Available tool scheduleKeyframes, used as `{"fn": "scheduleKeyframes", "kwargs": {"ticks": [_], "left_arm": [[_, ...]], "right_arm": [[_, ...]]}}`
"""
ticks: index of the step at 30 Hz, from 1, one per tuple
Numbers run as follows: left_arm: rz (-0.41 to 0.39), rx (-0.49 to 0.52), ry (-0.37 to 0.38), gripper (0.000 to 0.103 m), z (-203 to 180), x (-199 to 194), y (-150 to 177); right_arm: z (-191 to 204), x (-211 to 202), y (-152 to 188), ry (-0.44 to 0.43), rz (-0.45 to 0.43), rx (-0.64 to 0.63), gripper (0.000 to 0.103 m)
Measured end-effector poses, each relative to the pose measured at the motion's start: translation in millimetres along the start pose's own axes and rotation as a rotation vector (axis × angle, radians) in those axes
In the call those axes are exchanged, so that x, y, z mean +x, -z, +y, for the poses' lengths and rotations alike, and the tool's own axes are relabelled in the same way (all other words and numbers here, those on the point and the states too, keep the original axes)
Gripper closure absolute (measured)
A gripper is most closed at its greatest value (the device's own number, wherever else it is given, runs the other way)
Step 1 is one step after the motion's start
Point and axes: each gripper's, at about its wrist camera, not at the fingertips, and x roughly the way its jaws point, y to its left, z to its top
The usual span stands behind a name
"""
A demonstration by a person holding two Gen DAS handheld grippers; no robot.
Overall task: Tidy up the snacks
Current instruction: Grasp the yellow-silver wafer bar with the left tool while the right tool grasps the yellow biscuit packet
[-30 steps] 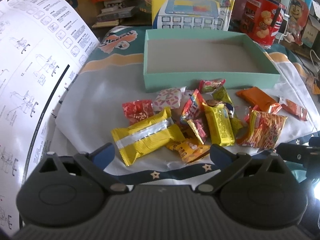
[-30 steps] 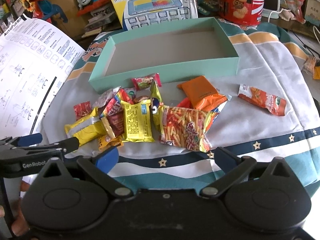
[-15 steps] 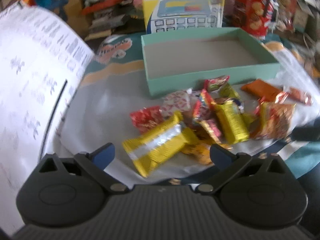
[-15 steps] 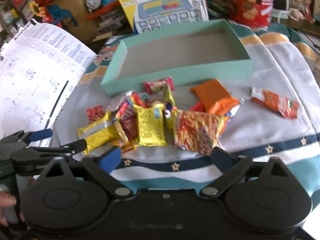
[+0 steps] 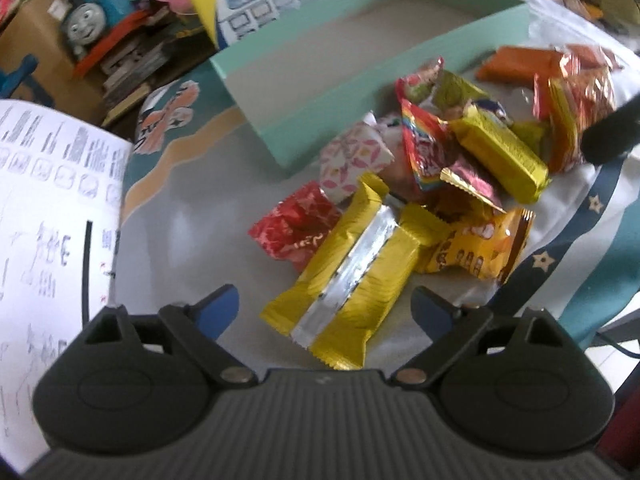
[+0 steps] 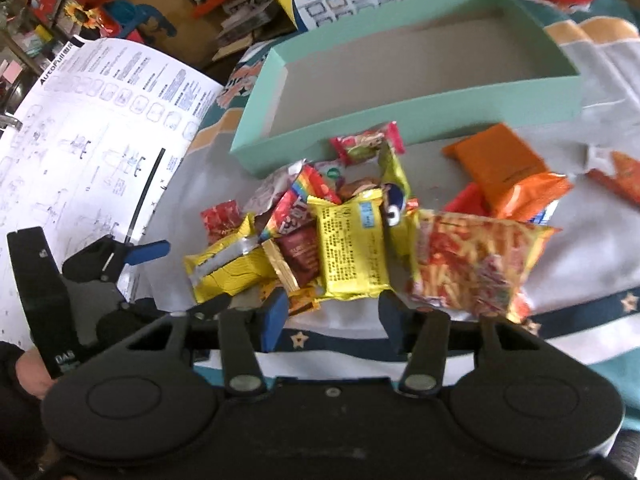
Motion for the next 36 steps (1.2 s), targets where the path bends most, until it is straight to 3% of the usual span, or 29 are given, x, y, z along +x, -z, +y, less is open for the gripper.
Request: {"fn": "scheduleKeyframes", "kwargs": {"ticks": [3,4,5,8,10,12,14,17,21,22,24,25,29,36], "left_arm": [[0.005,-0.003,0.016,0.011,-4,10,-5],[0.009,-0.011,0.029,0.017,-5,13,-7],[0.016,-0.028,0.043,0.037,-4,15,-8],[0.025,-0.104,0.084,0.041,0,12,-7],[0.040,-0.176,0.155,0.044,6,7,-4],[0.049,-0.229,0.221,0.053,10,5,1],[0.058,-0.258,0.230,0.052,12,5,4],[0.063,-0.256,0.189,0.042,12,11,2],[0.089,-0.258,0.197,0.033,7,20,-5],[0.093,-0.250,0.199,0.033,4,22,-6],[0.105,-0.257,0.200,0.049,1,25,-6],[0.106,-0.269,0.207,0.050,3,25,-5],[0.112,-0.330,0.264,0.050,7,18,1],[0.140,-0.407,0.245,0.044,15,20,14]], "right_arm": [[3,15,-8,0.001,0.006,0.002,0.051],[3,19,-10,0.001,0.007,0.002,0.051],[2,22,-11,-0.001,0.006,0.004,0.051],[4,30,-15,0.000,0.004,-0.008,0.051],[1,35,-16,-0.008,0.014,-0.010,0.051],[-3,41,-18,-0.014,0.024,-0.002,0.051],[-7,46,-19,-0.020,0.025,0.000,0.050],[-6,52,-22,-0.013,0.018,-0.026,0.050],[-8,56,-25,-0.011,0.020,-0.038,0.050],[-11,54,-24,-0.012,0.019,-0.040,0.051],[-16,54,-23,-0.024,0.015,-0.033,0.051],[-17,54,-23,-0.029,0.016,-0.027,0.051],[-23,51,-23,-0.060,0.020,0.010,0.045],[-17,62,-26,-0.047,0.011,-0.024,0.039]]}}
